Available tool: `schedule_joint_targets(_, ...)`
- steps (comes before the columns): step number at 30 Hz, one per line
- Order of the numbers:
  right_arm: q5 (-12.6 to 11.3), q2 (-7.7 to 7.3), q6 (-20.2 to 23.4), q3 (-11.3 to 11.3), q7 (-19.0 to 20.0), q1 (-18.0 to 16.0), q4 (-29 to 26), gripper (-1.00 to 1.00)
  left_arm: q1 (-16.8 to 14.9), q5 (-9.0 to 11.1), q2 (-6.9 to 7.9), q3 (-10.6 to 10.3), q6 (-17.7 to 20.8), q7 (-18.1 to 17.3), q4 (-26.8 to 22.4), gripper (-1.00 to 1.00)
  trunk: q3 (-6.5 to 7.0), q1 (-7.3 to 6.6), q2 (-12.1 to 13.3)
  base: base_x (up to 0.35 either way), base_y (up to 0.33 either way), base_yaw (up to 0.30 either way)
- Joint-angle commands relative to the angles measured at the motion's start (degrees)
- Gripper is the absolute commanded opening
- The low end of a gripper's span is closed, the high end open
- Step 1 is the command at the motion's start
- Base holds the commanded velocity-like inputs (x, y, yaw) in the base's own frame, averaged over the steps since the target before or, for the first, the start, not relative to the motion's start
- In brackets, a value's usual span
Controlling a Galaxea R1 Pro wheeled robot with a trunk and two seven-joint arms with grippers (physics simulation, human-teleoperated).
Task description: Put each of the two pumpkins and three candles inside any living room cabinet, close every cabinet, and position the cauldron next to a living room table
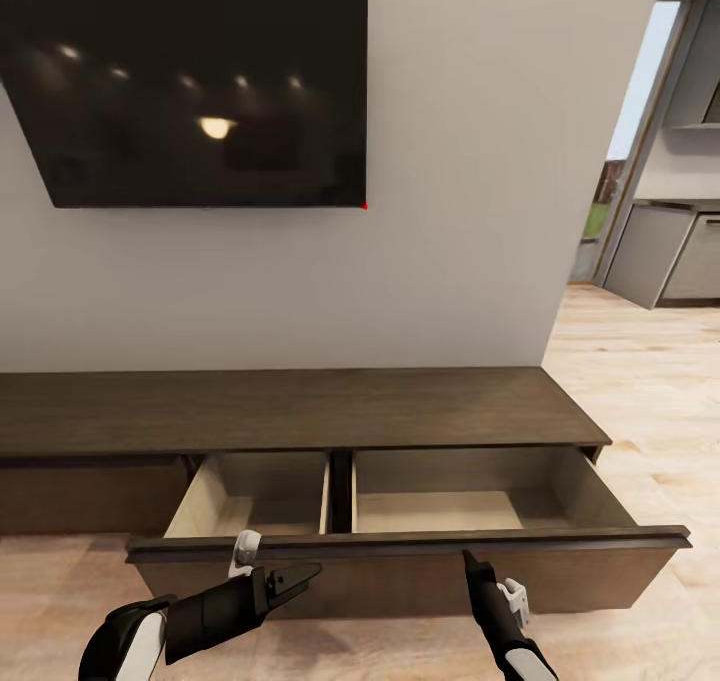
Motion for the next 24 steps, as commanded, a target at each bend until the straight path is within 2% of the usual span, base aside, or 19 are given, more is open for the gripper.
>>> schedule_joint_targets(1, -0.22, 0.04, 0.23, 0.52, 0.44, -0.01, 0.05, -1.00, -0.04, -0.16, 0.00, 0.05, 0.19, -0.28, 0.00, 1.00, -0.05, -0.02, -0.02, -0.031, 0.000, 0.000)
schedule_joint_targets(24, -0.24, 0.01, 0.25, 0.52, 0.44, -0.01, 0.05, -1.00, -0.04, -0.14, 0.00, 0.04, 0.21, -0.28, 0.00, 1.00, -0.05, -0.02, -0.02, -0.061, 0.000, 0.000)
